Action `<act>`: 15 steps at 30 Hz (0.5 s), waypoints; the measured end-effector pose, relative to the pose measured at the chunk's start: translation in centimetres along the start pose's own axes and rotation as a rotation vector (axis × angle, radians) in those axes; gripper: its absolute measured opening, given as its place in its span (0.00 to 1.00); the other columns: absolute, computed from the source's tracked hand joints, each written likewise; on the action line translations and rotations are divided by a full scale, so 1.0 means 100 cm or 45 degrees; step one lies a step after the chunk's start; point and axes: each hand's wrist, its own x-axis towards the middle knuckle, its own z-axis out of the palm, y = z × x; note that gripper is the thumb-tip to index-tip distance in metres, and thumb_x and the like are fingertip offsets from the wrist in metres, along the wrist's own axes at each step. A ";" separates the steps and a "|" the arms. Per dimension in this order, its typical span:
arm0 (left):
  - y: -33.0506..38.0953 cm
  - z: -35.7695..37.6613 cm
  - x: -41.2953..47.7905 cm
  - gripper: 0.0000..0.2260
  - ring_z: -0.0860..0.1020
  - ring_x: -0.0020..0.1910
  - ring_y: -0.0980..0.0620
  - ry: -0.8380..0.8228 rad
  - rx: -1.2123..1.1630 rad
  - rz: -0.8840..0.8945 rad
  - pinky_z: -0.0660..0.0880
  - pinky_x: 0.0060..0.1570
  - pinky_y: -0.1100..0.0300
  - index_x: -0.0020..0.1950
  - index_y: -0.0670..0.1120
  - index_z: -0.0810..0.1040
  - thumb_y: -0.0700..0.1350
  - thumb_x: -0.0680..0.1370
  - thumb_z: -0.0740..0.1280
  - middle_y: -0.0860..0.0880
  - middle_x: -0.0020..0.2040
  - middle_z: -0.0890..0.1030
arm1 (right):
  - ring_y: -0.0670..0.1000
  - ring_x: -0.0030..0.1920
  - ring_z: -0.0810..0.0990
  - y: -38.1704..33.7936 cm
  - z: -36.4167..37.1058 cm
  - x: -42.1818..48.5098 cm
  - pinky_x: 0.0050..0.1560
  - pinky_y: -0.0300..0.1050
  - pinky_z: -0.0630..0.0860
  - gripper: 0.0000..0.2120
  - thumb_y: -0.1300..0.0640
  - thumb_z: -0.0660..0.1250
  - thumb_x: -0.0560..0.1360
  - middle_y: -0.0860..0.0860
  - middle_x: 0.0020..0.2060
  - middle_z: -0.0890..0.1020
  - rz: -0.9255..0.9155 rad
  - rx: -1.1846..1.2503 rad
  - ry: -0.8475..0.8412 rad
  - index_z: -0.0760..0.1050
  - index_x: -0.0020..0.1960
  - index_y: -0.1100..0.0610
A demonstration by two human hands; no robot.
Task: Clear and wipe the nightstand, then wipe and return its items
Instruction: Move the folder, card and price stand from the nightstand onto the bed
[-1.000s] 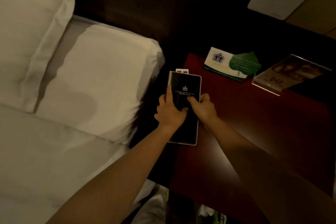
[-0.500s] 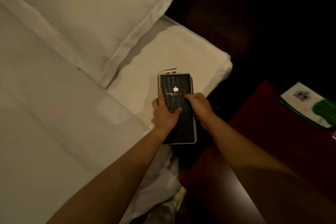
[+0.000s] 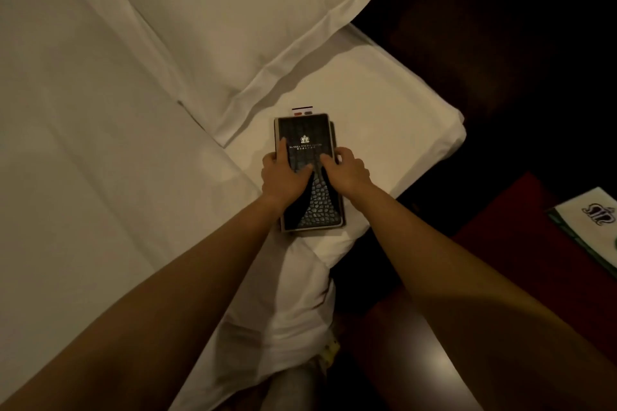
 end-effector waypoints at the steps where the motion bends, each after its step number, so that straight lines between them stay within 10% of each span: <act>1: 0.001 0.000 -0.002 0.33 0.64 0.71 0.39 0.003 0.050 0.015 0.64 0.71 0.48 0.78 0.49 0.50 0.51 0.78 0.64 0.39 0.73 0.60 | 0.63 0.68 0.66 0.003 -0.003 -0.003 0.69 0.55 0.64 0.27 0.43 0.55 0.78 0.61 0.68 0.68 -0.026 -0.064 0.025 0.59 0.73 0.53; 15: 0.076 0.108 -0.076 0.27 0.55 0.76 0.43 -0.034 0.661 0.703 0.53 0.73 0.50 0.78 0.48 0.53 0.53 0.80 0.57 0.42 0.78 0.55 | 0.62 0.69 0.60 0.116 -0.138 -0.074 0.66 0.58 0.63 0.31 0.40 0.58 0.77 0.58 0.71 0.61 0.055 -0.522 0.543 0.54 0.74 0.53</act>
